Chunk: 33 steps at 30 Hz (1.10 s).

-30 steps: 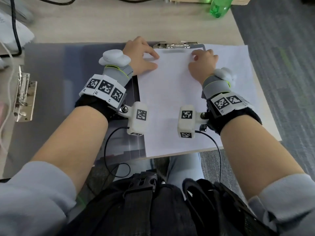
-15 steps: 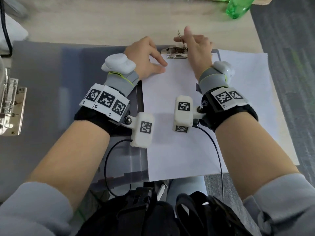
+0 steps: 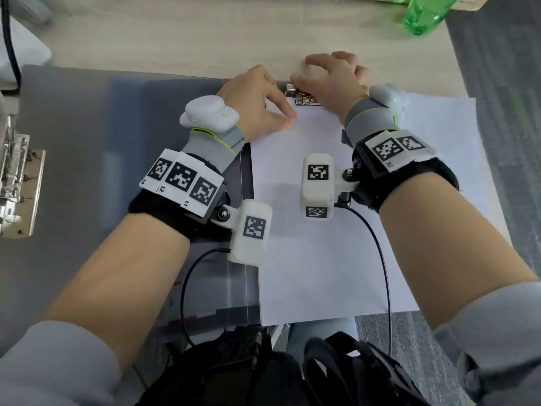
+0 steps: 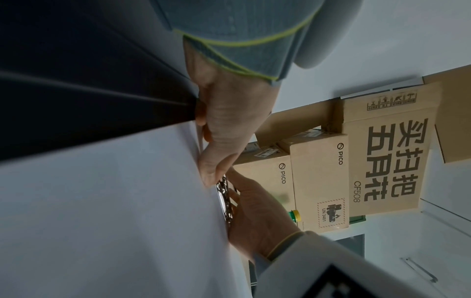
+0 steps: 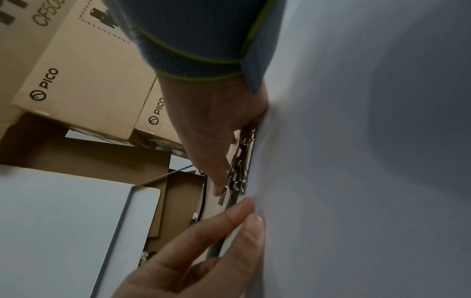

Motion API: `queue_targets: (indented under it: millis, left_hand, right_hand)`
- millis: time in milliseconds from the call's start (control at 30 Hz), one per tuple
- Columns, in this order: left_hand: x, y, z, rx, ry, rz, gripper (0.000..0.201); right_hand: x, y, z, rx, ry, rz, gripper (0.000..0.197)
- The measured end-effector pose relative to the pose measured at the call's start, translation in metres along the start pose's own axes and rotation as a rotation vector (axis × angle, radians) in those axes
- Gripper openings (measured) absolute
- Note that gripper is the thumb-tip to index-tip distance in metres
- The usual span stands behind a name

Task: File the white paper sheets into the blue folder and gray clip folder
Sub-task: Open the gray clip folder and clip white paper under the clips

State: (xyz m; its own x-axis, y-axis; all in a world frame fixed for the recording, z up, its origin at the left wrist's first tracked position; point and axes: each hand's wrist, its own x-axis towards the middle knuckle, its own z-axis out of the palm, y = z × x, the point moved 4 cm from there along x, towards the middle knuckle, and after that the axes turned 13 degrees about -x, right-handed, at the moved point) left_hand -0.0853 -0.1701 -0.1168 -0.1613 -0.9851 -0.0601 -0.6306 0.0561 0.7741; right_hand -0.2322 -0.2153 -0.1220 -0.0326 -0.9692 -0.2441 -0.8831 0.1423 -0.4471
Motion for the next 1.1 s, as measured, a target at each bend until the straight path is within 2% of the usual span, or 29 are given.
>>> queue_targets:
  millis: [267, 567, 700, 867, 967, 1100]
  left_hand:
    - [-0.002, 0.003, -0.001, 0.02, -0.007, 0.002, 0.015]
    - [-0.006, 0.006, 0.001, -0.046, -0.018, 0.014, 0.018]
    - [-0.011, 0.012, 0.0, -0.032, -0.03, 0.002, 0.021]
    - [-0.022, 0.025, 0.002, 0.062, -0.048, -0.051, 0.03]
    - [-0.032, 0.04, 0.009, 0.207, -0.079, -0.044, 0.038]
    - [-0.047, 0.057, 0.027, 0.256, -0.131, -0.046, 0.046]
  right_hand:
    - [0.005, -0.005, 0.008, -0.212, 0.025, -0.06, 0.051]
    - [-0.001, -0.003, 0.003, -0.14, 0.026, -0.051, 0.052]
    - [-0.02, 0.001, 0.0, -0.202, 0.096, -0.053, 0.051]
    - [-0.046, 0.016, -0.014, -0.145, 0.169, -0.007, 0.051]
    - [-0.066, 0.033, -0.022, -0.118, 0.171, 0.032, 0.05]
    - [-0.094, 0.057, -0.028, -0.035, 0.132, 0.076, 0.051]
